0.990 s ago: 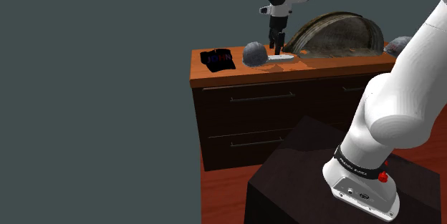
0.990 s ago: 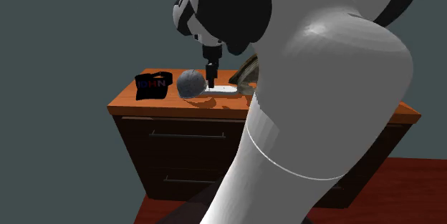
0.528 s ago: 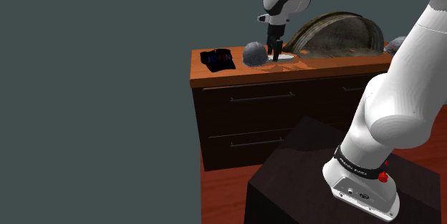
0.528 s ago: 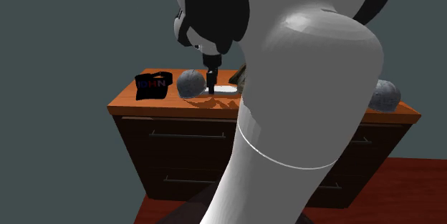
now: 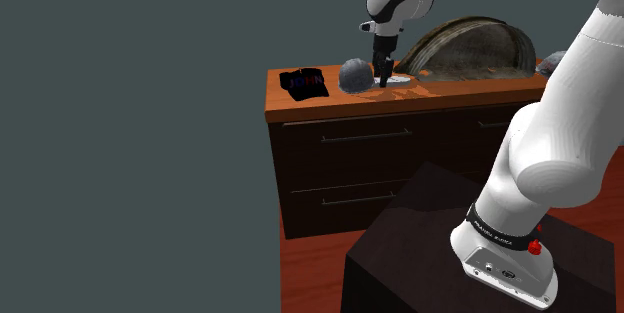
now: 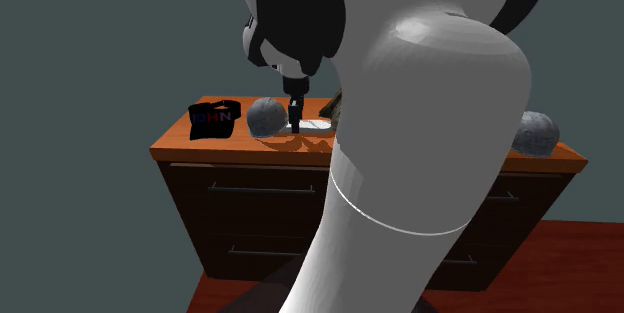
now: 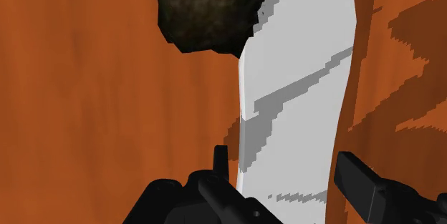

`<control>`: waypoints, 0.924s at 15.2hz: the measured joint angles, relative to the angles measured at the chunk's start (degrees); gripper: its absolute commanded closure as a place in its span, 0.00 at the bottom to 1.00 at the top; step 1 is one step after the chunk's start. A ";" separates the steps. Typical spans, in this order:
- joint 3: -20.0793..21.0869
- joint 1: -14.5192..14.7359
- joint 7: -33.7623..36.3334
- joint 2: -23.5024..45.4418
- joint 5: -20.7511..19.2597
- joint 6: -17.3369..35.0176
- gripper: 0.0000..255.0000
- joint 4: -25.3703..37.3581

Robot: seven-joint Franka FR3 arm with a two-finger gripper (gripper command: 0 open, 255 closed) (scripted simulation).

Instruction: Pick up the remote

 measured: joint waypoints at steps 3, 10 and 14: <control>0.00 0.00 0.00 0.00 0.00 0.01 1.00 0.00; 0.35 0.04 0.87 -1.67 -1.01 -3.91 1.00 2.39; 0.54 0.07 1.19 -2.47 -1.44 -6.91 1.00 4.68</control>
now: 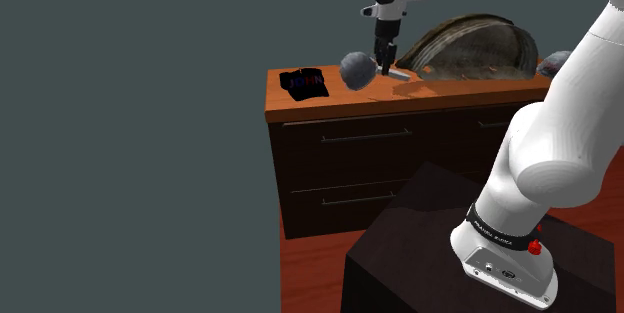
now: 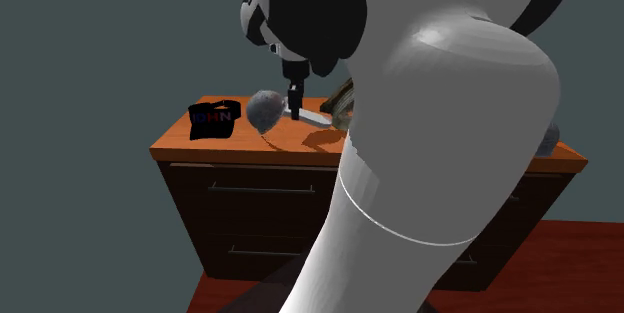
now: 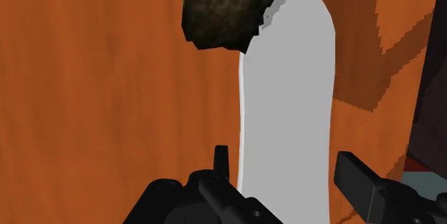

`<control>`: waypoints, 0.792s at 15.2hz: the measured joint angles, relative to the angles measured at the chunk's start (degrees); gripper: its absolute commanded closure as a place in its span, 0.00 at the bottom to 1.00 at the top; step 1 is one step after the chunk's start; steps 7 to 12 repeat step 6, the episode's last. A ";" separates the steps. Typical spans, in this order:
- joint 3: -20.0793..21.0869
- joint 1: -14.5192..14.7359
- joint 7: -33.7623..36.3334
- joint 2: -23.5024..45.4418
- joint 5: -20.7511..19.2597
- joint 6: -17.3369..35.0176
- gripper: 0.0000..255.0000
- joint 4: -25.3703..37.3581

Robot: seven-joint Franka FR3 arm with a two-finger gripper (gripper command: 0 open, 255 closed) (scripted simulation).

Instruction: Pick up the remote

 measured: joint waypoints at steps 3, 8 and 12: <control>0.25 0.05 0.39 -0.81 -0.43 -2.42 1.00 1.75; 0.40 0.15 0.50 -0.92 -0.43 -4.33 1.00 3.57; 0.40 0.15 0.50 -0.92 -0.43 -4.33 1.00 3.57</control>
